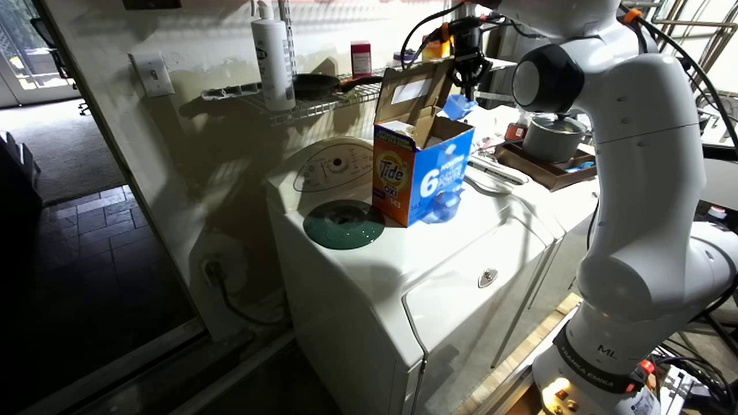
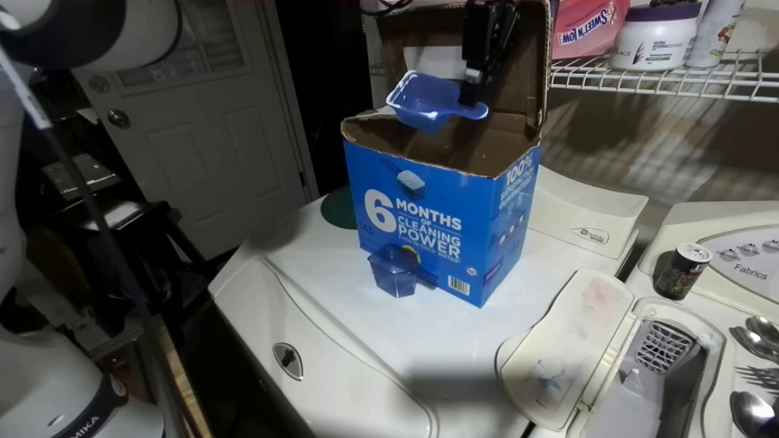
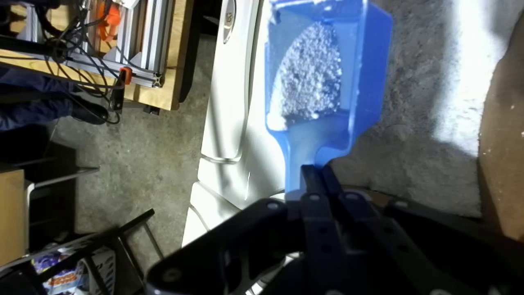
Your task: Use the light blue scoop to scoop up some objects from the blue bowl
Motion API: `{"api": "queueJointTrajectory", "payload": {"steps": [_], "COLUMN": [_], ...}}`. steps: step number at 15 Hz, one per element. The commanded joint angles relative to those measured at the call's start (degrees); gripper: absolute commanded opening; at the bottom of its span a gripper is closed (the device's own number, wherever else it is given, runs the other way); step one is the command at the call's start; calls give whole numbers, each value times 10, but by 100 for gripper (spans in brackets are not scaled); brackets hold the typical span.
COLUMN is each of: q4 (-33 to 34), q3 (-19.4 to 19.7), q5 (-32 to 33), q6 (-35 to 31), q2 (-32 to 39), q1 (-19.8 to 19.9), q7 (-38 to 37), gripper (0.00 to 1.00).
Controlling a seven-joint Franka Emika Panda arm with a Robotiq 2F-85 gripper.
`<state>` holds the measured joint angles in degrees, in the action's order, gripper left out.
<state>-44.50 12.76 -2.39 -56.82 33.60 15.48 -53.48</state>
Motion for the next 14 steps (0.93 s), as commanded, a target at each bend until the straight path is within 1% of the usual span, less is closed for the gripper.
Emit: {"api": "queueJointTrajectory", "payload": {"steps": [1,3,6,8,11,14], "q4": [-31,-49,-97,-143,-223,-298], "q3": [1,1,2,2,2,1], "q5": [36,46,59,72,90,94], "q6": [0,-4,-19,-34,-76,-121], "q2": [-22,-35,-67,-96,-148,-192], "q1": [-14,-17,-21,-23,-24,-22], "q7": [45,61,82,95,101,97], "gripper": [1,1,1,1,1,1]}}
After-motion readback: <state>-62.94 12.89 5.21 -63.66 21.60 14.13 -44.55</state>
